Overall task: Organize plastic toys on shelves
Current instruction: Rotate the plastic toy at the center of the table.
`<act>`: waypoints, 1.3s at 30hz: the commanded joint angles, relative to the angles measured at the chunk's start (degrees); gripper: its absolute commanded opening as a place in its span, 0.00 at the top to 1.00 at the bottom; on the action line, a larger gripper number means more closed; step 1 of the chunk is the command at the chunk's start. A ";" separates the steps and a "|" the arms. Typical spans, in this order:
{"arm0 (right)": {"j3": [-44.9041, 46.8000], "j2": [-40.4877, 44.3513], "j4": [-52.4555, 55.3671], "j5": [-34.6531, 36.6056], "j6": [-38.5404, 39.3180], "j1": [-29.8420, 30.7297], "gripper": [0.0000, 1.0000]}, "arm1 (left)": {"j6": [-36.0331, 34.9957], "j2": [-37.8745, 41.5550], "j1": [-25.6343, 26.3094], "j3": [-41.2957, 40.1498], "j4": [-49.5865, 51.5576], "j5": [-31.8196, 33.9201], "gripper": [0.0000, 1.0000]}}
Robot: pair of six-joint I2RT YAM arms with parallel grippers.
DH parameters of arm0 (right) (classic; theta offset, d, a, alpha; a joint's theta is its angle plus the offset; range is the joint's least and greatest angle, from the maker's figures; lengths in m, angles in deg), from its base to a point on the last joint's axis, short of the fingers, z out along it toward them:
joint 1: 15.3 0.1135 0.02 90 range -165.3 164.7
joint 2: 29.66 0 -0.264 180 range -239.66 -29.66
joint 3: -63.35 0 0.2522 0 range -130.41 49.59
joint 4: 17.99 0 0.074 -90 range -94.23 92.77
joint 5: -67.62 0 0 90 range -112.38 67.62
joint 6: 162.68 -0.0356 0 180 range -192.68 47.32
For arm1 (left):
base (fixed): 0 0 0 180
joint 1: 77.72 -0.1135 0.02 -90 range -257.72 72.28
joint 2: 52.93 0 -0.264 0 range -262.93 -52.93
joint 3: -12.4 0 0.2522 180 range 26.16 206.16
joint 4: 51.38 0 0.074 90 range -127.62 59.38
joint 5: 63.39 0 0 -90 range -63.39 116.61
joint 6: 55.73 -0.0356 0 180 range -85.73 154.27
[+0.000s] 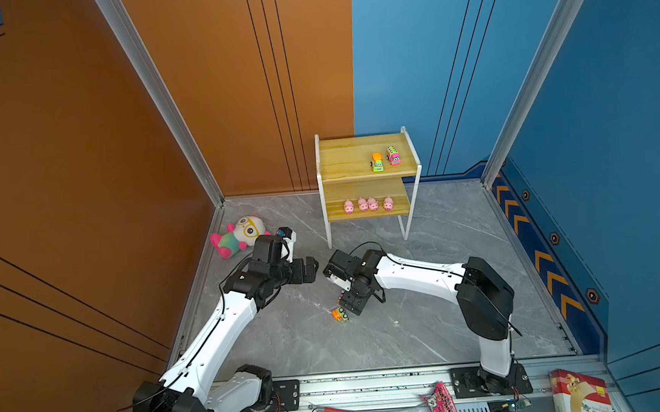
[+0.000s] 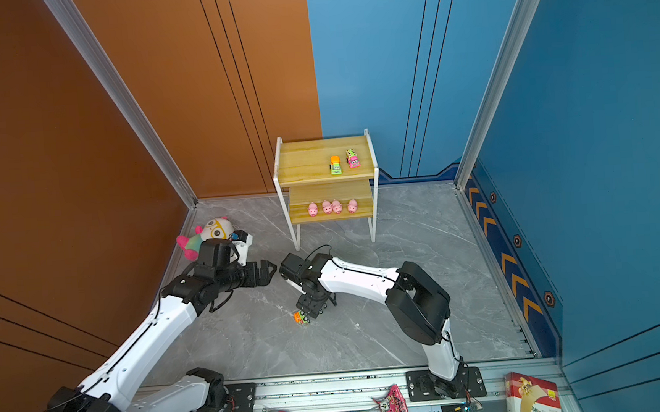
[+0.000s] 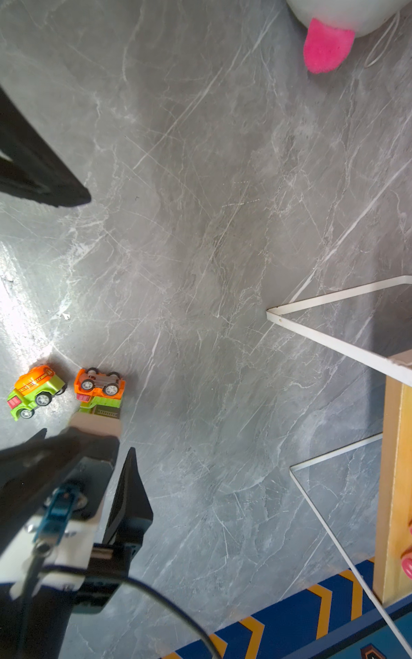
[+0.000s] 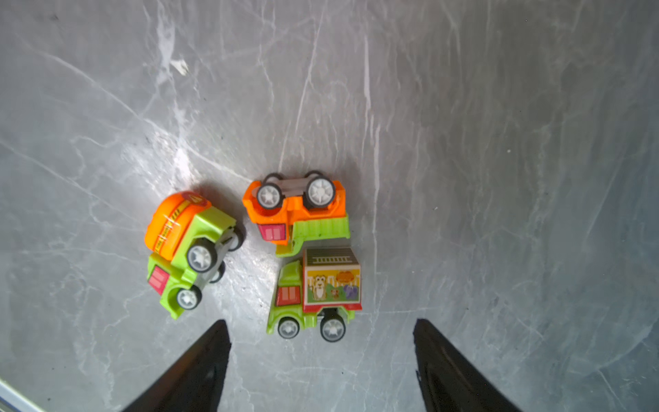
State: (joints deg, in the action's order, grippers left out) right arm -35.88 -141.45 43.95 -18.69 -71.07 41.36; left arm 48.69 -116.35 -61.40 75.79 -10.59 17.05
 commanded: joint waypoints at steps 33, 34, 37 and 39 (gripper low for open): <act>-6.73 -9.54 6.22 -4.95 6.31 -3.35 0.43 | 1.03 -0.11 -2.74 1.53 0.32 -3.28 0.02; -6.56 -9.03 6.02 -5.24 6.22 -3.64 0.46 | 1.13 -0.18 -2.79 1.53 0.31 -3.36 0.02; -4.97 -7.40 4.57 -5.18 5.66 -4.29 0.49 | 1.23 -0.01 -2.96 1.47 0.12 -3.66 0.02; -3.44 -4.43 2.97 -5.19 4.96 -4.78 0.50 | 1.23 -0.13 -3.05 1.48 0.13 -3.72 0.02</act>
State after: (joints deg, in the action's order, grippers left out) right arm -40.93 -150.15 47.56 -23.15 -65.11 37.47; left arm 49.32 -116.44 -63.85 76.20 -10.59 14.69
